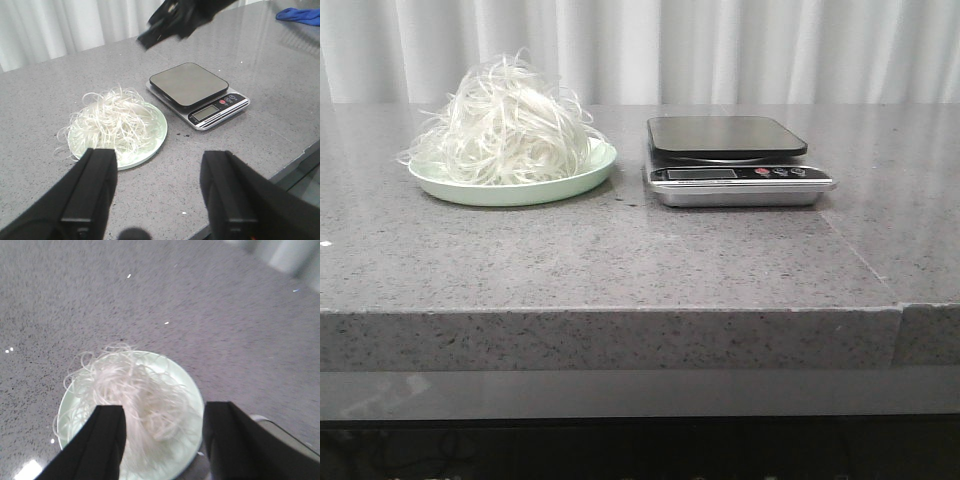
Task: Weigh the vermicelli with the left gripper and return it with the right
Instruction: 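Release the vermicelli onto the green plate with the right gripper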
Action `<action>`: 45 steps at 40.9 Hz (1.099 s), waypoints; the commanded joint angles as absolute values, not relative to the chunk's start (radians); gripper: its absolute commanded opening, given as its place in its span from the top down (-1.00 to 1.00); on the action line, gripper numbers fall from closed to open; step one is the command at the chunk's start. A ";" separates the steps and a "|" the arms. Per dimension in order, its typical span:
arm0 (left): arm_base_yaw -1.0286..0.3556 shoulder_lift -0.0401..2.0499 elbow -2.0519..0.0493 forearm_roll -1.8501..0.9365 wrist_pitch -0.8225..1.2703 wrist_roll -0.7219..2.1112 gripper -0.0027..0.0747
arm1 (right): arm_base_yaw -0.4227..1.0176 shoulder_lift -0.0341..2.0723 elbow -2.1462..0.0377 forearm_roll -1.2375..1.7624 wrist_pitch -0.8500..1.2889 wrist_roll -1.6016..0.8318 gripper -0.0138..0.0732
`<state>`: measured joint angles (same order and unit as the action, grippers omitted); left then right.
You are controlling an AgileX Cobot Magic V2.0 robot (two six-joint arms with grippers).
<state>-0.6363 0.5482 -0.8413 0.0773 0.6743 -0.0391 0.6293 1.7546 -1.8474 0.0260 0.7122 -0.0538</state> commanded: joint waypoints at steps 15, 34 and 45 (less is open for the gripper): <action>-0.634 0.551 -0.867 0.078 0.599 -0.049 -0.20 | 0.510 1.250 -1.424 0.000 0.653 -0.052 -0.38; -0.634 0.551 -0.867 0.078 0.599 -0.049 -0.20 | 0.462 0.818 -1.030 0.000 0.663 -0.052 -0.38; -0.634 0.551 -0.867 0.078 0.599 -0.049 -0.20 | 0.462 0.624 -0.919 0.022 0.778 -0.052 -0.38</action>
<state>-0.6363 0.5482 -0.8413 0.0773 0.6743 -0.0391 0.4683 0.6620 -0.9153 0.0127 0.7992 -0.0536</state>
